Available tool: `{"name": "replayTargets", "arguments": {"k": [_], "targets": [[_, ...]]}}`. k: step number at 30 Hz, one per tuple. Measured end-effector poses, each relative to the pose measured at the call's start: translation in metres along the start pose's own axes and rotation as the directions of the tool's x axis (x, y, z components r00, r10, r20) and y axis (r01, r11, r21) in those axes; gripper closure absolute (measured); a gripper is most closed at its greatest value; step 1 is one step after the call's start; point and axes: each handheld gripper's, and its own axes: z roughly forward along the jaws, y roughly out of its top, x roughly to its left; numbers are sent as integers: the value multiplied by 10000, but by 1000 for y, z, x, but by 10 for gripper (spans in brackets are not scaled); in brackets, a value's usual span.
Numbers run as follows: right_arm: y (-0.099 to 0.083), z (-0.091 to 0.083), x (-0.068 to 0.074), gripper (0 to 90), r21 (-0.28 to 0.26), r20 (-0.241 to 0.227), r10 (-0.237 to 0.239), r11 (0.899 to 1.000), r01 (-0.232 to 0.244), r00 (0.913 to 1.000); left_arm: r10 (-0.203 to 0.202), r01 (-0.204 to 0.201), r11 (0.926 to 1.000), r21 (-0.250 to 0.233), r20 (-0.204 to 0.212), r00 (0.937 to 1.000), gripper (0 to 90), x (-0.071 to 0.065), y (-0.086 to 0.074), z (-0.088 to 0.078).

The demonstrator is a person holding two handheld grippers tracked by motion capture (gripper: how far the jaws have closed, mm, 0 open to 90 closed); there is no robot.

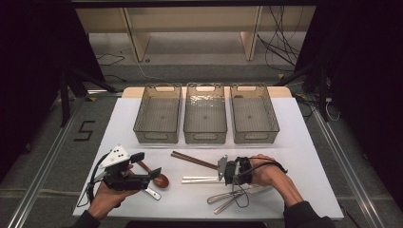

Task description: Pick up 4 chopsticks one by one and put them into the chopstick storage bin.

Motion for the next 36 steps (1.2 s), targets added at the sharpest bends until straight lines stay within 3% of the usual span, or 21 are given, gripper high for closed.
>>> {"name": "replayTargets", "arguments": {"k": [11, 14, 20, 23, 25, 28, 32, 36], "targets": [[2, -9, 0, 862, -332, 366, 38, 9994, -26, 9993, 284, -306, 9982, 518, 426, 9987, 140, -5, 1, 14], [3, -12, 0, 862, -437, 505, -64, 9990, 86, 9987, 64, -119, 9967, 798, 696, 9976, 141, -3, 1, 20], [7, -23, 1, 862, -738, 834, 12, 9973, 50, 9965, 625, -785, 9862, 1455, 1118, 9918, 153, -13, 4, 33], [8, -27, 2, 862, -933, 892, 56, 9956, 28, 9960, 1239, -1415, 9769, 1605, 1145, 9857, 155, -21, 8, 41], [9, -29, 2, 862, -972, 972, -10, 9952, 105, 9953, 1458, -1691, 9701, 1740, 1389, 9795, 165, -26, 10, 48], [11, -33, 3, 862, -1037, 1048, -80, 9944, 189, 9945, 2163, -2451, 9438, 2217, 1462, 9653, 169, -34, 11, 56], [13, -35, 5, 862, -1061, 1086, -247, 9937, 363, 9938, 2320, -2663, 9285, 2589, 1557, 9602, 173, -39, 9, 69], [15, -34, 7, 862, -867, 1037, -241, 9957, 332, 9943, 2594, -3014, 9008, 3126, 1693, 9508, 180, -40, 5, 85]]}}
